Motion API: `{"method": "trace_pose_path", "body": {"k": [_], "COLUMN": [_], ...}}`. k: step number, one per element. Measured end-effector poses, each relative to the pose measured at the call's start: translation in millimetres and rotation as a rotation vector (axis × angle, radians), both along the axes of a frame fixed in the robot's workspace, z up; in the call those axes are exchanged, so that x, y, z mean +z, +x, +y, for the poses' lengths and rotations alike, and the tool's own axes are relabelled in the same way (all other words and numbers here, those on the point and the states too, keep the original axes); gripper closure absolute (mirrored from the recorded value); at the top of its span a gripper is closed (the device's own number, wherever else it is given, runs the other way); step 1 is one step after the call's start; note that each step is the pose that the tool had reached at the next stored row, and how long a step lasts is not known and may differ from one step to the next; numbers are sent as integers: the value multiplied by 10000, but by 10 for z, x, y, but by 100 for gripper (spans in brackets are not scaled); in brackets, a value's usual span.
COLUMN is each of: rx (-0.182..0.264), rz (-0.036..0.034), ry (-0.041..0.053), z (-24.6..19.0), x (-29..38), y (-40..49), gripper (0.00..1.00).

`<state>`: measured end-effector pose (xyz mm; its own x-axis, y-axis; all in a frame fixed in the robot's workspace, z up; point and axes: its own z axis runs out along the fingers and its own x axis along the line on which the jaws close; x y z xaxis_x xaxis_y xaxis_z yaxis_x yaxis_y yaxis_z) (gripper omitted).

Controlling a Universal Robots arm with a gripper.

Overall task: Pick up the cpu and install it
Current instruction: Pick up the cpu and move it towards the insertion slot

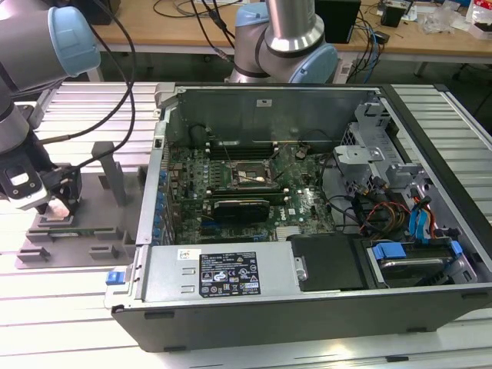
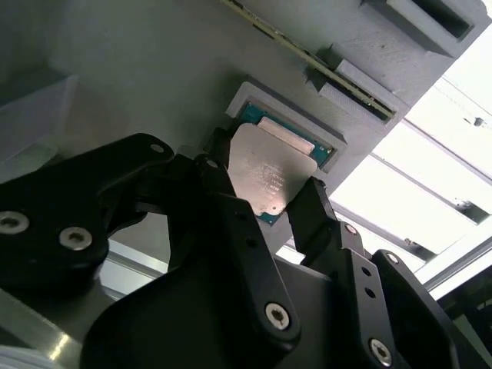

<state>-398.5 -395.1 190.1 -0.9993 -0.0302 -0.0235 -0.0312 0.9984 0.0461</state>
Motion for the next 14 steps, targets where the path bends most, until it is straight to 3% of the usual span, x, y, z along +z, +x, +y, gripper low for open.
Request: {"method": "trace_pose_path", "body": {"k": [3,8,10,14], "rx": [5,5,5,5], "rz": [2,0,-2,-1], "ry": [0,0,1,0], "z": [0,0,0,0], "x": [21,167,171,95], "y": [0,0,1,0], "gripper": [45,45,45,45]}}
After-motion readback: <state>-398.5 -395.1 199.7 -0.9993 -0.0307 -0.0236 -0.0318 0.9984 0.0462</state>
